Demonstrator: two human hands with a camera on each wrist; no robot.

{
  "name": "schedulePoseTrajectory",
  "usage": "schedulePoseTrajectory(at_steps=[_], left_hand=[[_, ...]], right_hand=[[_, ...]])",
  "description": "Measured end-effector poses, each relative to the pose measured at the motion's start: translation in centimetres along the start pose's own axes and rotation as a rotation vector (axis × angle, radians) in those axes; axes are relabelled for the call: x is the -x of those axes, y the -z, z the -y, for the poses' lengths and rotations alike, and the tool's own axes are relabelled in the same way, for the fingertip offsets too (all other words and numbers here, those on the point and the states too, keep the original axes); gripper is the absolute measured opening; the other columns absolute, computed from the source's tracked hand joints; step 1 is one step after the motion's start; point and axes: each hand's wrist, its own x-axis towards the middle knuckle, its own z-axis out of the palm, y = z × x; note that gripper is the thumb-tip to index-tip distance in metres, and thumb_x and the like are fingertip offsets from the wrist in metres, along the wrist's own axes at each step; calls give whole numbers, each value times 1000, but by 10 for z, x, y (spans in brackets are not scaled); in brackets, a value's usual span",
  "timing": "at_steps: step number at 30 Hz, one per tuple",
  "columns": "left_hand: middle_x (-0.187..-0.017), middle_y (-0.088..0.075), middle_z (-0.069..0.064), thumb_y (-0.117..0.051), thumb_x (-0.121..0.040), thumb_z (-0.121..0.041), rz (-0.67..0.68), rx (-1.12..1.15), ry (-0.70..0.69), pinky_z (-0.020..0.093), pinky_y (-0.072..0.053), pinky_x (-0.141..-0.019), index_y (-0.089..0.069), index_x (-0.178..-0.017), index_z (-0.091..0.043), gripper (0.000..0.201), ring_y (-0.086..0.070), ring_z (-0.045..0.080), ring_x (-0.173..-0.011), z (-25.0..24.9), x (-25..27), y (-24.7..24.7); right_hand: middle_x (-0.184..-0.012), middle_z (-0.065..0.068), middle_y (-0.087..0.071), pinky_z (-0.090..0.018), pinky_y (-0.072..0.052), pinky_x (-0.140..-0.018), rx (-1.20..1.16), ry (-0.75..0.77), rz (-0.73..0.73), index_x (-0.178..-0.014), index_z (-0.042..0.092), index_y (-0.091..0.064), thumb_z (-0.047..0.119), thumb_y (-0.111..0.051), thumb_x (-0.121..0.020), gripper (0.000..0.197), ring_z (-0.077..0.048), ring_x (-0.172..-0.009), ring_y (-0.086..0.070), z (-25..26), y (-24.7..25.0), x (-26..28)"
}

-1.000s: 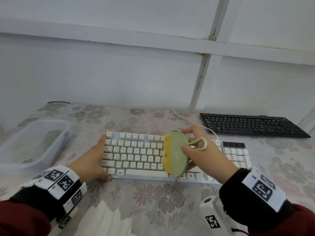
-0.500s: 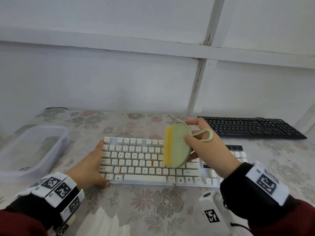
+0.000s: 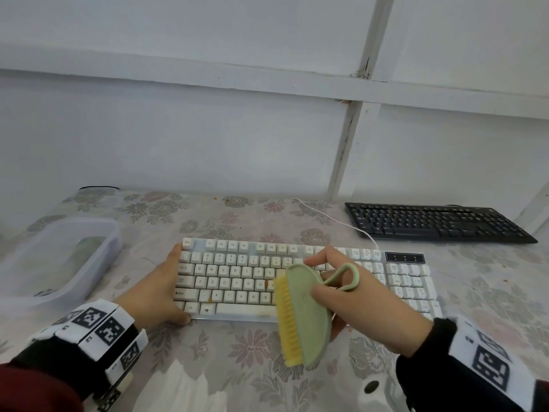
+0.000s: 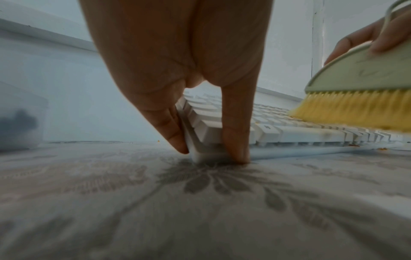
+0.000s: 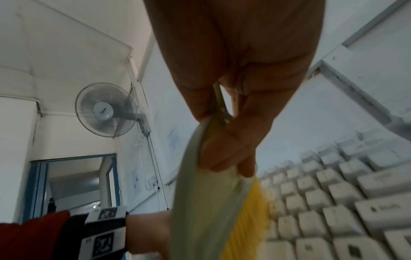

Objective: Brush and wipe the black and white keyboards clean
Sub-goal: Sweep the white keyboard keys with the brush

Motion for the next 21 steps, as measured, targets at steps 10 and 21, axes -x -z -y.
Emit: schedulePoseTrajectory(at_steps=[10, 21], left_hand=[[-119, -46, -11, -83, -59, -12, 4, -17, 12, 11, -43, -68, 8, -145, -32, 127, -51, 2, -96, -3, 1, 1], [-125, -46, -5, -84, -58, -15, -1, -31, 28, 16, -43, -79, 12, -145, -33, 131, -51, 10, -103, -1, 1, 1]], right_hand=[[-89, -7, -70, -36, -58, -58, -169, 183, -320, -120, 24, -51, 10, -56, -91, 32, -14, -68, -70, 32, 25, -28], [-94, -7, -69, -31, -58, -55, -26, 81, -175, -110, 24, -48, 10, -50, -93, 22, -17, -71, -71, 13, -10, -35]])
